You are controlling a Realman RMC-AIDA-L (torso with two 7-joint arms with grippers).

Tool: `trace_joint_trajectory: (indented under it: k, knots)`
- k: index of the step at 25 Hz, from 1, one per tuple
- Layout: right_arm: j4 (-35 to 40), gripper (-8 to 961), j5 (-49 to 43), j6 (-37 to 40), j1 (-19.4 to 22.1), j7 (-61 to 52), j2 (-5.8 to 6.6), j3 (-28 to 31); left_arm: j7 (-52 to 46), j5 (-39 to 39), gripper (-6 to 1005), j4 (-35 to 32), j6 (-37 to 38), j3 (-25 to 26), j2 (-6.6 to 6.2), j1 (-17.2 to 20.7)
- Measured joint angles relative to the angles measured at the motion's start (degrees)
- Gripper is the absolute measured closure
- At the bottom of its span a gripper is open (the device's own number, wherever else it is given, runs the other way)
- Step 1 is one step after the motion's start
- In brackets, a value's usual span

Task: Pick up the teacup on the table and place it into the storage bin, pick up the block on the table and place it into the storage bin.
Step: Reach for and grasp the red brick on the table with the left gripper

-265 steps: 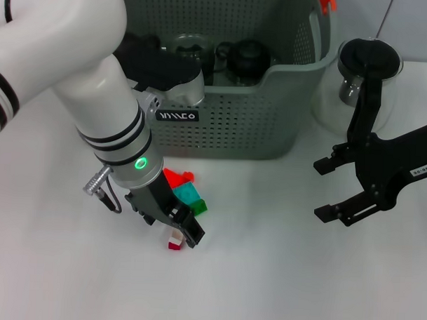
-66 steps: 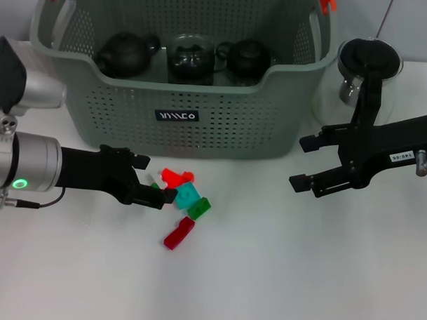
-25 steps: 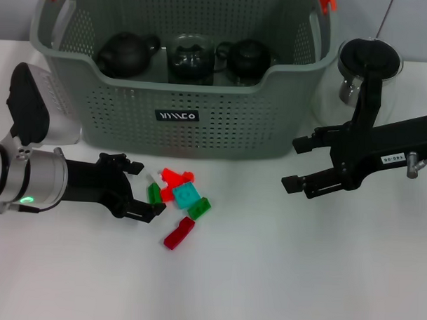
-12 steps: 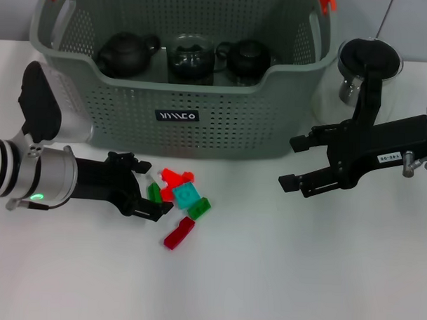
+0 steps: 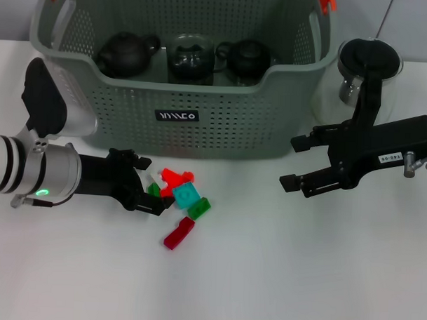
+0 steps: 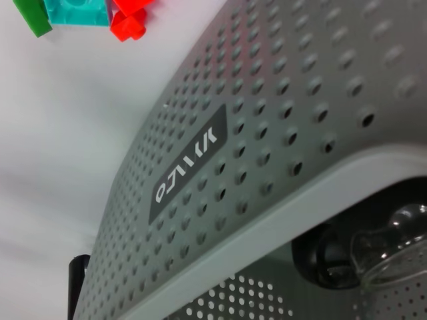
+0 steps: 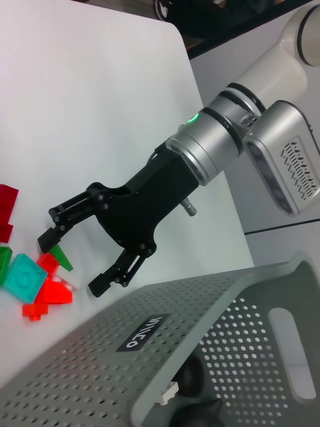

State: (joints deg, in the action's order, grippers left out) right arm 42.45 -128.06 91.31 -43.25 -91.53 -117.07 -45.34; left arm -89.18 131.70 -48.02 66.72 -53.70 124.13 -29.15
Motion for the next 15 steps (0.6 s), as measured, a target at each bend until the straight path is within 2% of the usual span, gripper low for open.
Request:
trace_joint_trajectory:
  k: [15]
  knots:
    - [0.0, 37, 0.0, -0.1, -0.1, 0.0, 0.01, 0.0, 0.0, 0.0, 50, 0.7, -0.1, -1.6, 0.18, -0.4]
